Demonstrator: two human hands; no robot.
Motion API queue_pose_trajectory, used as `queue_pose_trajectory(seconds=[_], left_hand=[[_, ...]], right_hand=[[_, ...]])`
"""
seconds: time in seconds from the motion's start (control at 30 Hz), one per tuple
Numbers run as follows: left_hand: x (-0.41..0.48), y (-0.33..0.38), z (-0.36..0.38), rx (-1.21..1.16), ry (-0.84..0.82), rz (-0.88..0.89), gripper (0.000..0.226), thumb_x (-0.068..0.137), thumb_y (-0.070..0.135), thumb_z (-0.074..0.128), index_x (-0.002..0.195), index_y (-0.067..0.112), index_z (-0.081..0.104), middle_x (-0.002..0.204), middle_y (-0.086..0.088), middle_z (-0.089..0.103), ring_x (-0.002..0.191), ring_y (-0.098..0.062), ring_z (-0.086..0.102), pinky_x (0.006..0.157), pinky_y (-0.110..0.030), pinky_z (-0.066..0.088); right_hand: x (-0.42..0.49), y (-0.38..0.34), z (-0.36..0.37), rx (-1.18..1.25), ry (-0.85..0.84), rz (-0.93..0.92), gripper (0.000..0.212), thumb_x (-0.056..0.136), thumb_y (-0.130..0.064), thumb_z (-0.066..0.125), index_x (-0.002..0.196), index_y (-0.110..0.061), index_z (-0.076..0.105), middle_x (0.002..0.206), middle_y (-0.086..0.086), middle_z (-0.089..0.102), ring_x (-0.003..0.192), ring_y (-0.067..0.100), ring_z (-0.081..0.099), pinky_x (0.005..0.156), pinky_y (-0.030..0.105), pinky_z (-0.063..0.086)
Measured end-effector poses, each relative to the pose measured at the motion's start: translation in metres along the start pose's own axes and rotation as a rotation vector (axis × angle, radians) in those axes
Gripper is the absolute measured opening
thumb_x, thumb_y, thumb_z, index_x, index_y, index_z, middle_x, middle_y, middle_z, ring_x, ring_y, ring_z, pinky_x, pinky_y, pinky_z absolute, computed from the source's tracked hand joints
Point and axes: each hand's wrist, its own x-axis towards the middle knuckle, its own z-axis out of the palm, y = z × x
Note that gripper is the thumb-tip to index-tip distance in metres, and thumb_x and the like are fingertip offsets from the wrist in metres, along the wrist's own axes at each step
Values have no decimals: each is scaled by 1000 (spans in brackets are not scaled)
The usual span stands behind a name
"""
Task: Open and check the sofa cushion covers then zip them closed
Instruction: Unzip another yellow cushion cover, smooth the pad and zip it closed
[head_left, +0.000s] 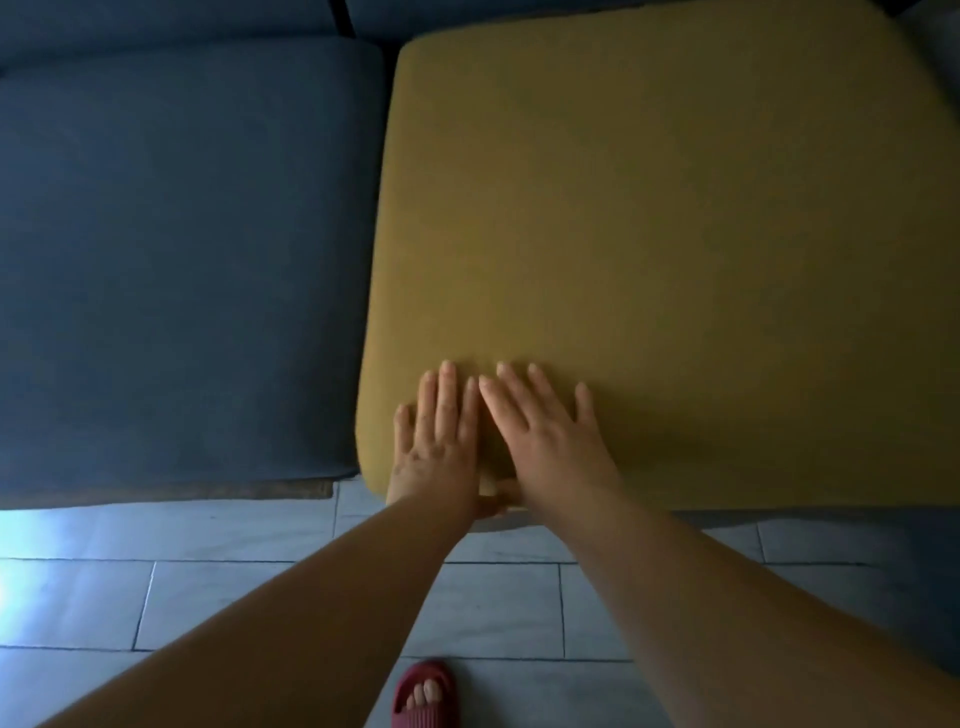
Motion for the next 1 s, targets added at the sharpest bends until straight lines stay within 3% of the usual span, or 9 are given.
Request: queue_pose_trajectory(seconds=[0.07, 0.17, 0.3, 0.57, 0.73, 0.83, 0.9, 1.0], left_hand=[[2, 52, -1, -12, 24, 79, 132, 74, 72, 60, 139, 13, -39, 144, -11, -48, 135, -30, -40, 114, -54, -13], [16, 139, -5, 6, 52, 158, 130, 75, 67, 64, 140, 14, -36, 148, -10, -43, 138, -29, -36, 113, -61, -10], [35, 212, -9, 85, -2, 161, 133, 74, 64, 67, 139, 11, -37, 144, -10, -49, 136, -28, -39, 110, -62, -11], [46, 226, -6, 211, -83, 104, 135, 71, 77, 57, 140, 6, -35, 144, -12, -48, 136, -28, -39, 111, -64, -6], [35, 224, -20, 214, -69, 194, 146, 60, 82, 60, 136, 8, -40, 144, -11, -48, 137, -29, -38, 114, -63, -2], [40, 259, -34, 299, -43, 373, 144, 60, 80, 61, 140, 9, -36, 144, -10, -48, 137, -30, -37, 114, -63, 2], [49, 305, -38, 270, -51, 400, 144, 59, 79, 63, 142, 11, -33, 146, -8, -46, 138, -29, -36, 113, -64, 2], [61, 381, -38, 211, -69, 387, 143, 59, 77, 67, 146, 15, -28, 150, -5, -41, 140, -29, -33, 110, -69, 2]], right_hand=[[-26, 42, -3, 69, 59, 183, 114, 81, -57, 66, 152, -29, -19, 161, 1, -24, 149, 28, -17, 115, 65, 2], [-70, 120, -9, 47, 12, 421, 126, 70, -71, 68, 151, -31, -19, 160, 4, -26, 147, 38, -18, 112, 68, 4], [-94, 188, -16, -66, -104, 263, 127, 68, -68, 72, 149, -40, -21, 159, -7, -28, 145, 43, -20, 110, 72, 1], [-76, 199, 1, -38, -73, 224, 122, 71, -65, 72, 150, -39, -17, 161, -7, -21, 144, 49, -16, 108, 74, 1], [-101, 221, -12, 120, 15, 149, 118, 76, -54, 74, 151, -38, -16, 160, -9, -24, 147, 32, -20, 115, 67, 2], [-130, 268, -16, 187, 56, 400, 126, 72, -60, 74, 146, -40, -27, 156, -4, -34, 146, 31, -25, 115, 64, 1], [-155, 309, -17, 210, 32, 575, 128, 70, -65, 73, 146, -40, -27, 156, 1, -35, 145, 36, -24, 115, 64, 5], [-183, 360, -16, 252, 11, 673, 129, 66, -64, 76, 147, -43, -21, 157, -1, -33, 146, 39, -17, 116, 62, 12]])
